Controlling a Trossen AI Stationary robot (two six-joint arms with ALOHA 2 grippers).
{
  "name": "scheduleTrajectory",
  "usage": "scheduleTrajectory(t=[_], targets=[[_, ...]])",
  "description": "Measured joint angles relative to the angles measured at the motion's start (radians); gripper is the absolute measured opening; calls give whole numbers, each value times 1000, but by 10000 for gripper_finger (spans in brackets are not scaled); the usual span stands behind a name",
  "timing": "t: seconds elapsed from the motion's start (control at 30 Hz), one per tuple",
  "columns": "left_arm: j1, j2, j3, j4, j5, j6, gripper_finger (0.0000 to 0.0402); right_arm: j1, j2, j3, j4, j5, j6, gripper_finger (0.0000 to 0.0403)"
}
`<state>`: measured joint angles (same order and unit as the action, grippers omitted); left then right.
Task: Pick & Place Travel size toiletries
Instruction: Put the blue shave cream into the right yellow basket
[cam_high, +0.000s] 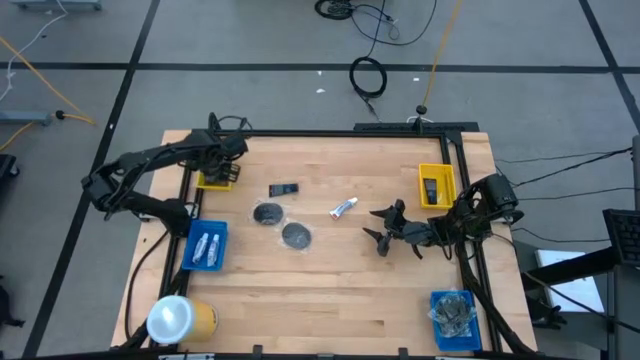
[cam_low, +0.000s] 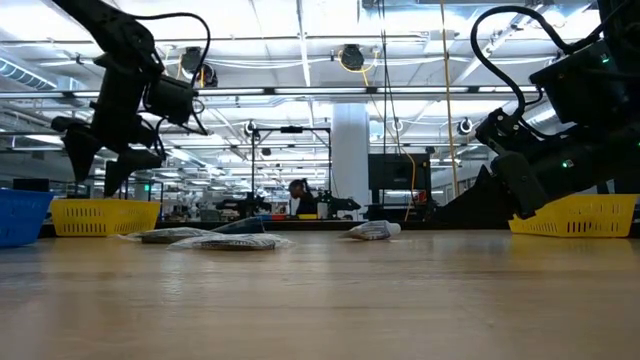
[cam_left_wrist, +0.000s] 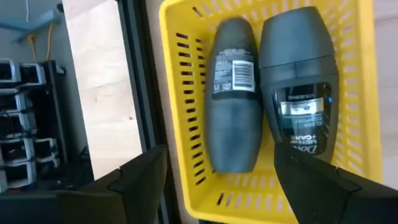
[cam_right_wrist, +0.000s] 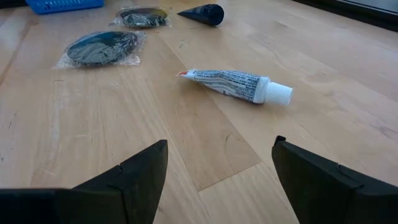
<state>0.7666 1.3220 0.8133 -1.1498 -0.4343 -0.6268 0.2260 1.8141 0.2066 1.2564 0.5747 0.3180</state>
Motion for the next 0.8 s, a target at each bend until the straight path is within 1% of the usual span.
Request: scheduleTrajectory(t=[0.1,0.17,0.23,0.3,0.4,0.47,0.53,0.63,0.7,0.8], targets=[[-24,-1,19,32,14,6,285,0,0,0,0,0,2,279],[-69,-2,23,137,48,45,271,0,0,0,2,0,0,279],[-124,-3,17,290,76,114,254,0,0,0,3,0,0,279],[-185,-3,-6,471,118,223,237,0,0,0,3,0,0,279],[-264,1,-58,740,236,399,217,0,0,0,3,0,0,279],[-301,2,-102,886,324,525,211,0,0,0,3,0,3,279],[-333,2,-148,990,398,651,212,0,0,0,3,0,9,279],[-369,2,-227,1115,435,760,229,0,0,0,3,-3,11,279],[-378,15,-282,1206,417,771,249,0,0,0,3,-3,10,279],[-374,51,-356,1314,369,712,282,0,0,0,5,-3,6,279]])
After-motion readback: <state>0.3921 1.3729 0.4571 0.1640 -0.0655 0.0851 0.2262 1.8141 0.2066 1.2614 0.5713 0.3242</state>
